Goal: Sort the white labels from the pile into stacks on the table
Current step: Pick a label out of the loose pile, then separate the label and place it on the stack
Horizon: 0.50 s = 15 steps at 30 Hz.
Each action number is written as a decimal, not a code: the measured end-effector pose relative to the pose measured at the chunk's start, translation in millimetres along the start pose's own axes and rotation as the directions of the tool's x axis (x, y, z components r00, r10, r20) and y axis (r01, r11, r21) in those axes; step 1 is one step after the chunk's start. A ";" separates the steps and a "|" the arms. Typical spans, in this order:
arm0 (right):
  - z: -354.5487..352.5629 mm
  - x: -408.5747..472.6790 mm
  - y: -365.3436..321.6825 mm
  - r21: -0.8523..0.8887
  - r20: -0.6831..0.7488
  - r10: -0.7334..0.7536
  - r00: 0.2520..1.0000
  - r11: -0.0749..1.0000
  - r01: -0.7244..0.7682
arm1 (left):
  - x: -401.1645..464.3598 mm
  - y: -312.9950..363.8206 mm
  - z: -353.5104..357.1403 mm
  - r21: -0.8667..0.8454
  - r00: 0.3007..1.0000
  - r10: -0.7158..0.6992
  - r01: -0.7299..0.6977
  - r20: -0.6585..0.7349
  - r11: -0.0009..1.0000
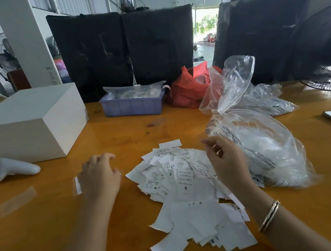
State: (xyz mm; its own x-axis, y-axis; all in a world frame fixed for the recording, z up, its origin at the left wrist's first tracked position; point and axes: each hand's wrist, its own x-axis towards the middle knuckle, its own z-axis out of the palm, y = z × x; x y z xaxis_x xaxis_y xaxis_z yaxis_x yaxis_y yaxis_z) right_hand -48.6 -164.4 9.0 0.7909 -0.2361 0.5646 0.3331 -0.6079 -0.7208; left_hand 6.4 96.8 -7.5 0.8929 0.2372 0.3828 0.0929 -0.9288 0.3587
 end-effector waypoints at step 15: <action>-61.5 24.0 41.5 -0.796 0.080 0.370 0.926 0.582 -0.164 | -54.2 76.3 14.1 -0.321 0.815 0.553 -0.484 0.173 0.814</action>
State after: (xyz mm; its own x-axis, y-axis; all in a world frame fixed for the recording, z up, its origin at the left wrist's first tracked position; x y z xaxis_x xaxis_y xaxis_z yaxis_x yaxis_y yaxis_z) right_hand -47.3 -241.9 17.3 0.8963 -0.3827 0.2238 -0.3444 -0.9189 -0.1921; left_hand -28.8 9.1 -12.9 0.8553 -0.3697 0.3629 -0.4981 -0.7795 0.3799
